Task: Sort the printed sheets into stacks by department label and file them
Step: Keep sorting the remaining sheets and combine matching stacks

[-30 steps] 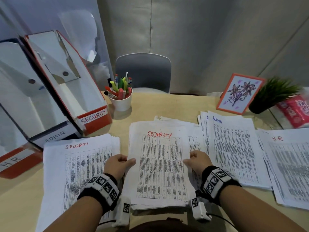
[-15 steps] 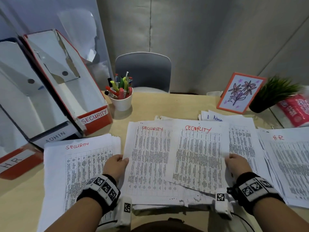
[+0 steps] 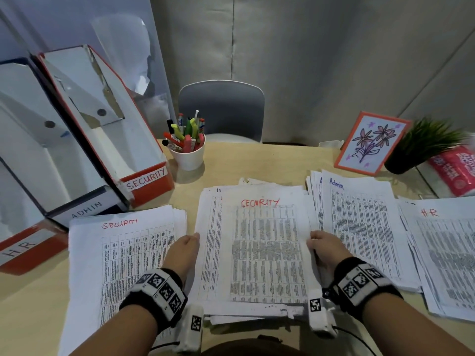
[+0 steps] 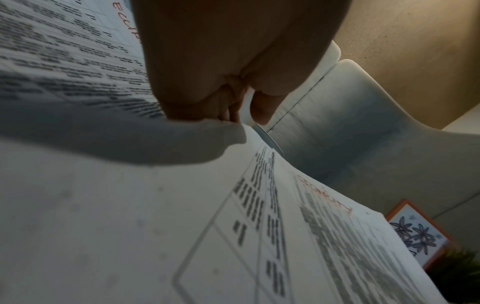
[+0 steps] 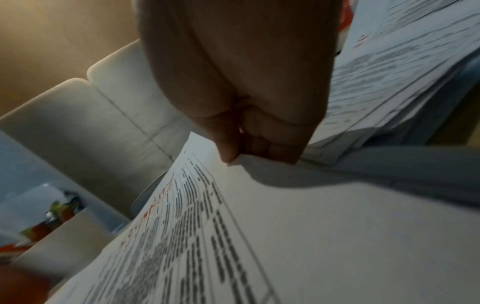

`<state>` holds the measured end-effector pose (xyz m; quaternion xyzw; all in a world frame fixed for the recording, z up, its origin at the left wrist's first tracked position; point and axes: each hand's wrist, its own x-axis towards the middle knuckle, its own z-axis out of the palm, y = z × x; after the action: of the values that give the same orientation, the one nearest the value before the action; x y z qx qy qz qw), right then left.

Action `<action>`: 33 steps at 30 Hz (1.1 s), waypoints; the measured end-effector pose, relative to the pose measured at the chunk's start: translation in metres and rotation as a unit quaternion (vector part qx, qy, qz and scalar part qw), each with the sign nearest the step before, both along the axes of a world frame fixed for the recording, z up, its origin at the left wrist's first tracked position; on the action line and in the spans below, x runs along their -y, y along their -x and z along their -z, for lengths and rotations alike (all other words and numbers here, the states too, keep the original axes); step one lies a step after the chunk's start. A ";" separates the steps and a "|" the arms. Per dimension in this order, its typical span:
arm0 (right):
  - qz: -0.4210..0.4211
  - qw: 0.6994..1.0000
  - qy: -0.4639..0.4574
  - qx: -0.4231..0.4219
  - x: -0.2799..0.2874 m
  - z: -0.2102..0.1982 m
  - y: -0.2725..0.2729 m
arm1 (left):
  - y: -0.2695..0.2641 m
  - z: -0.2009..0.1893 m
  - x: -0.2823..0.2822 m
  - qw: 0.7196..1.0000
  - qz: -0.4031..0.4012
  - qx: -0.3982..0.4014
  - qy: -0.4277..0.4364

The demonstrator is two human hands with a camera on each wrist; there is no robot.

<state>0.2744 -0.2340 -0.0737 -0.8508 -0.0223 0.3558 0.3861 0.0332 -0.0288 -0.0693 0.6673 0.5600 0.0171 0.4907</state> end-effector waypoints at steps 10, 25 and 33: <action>-0.124 0.991 0.043 0.004 -0.033 -0.005 0.031 | 0.002 -0.003 0.011 0.999 0.011 0.049 0.015; -0.187 0.962 0.128 0.154 -0.020 -0.010 0.024 | 0.004 -0.006 0.011 0.998 0.030 0.048 -0.022; -0.184 0.932 0.238 0.204 -0.013 -0.018 0.013 | 0.036 -0.032 0.001 0.982 -0.109 0.155 -0.023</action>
<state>0.2615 -0.2206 -0.0554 -0.9530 -0.1710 0.2343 0.0870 -0.0024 -0.0298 -0.0369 0.6021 0.5461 0.1868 0.5517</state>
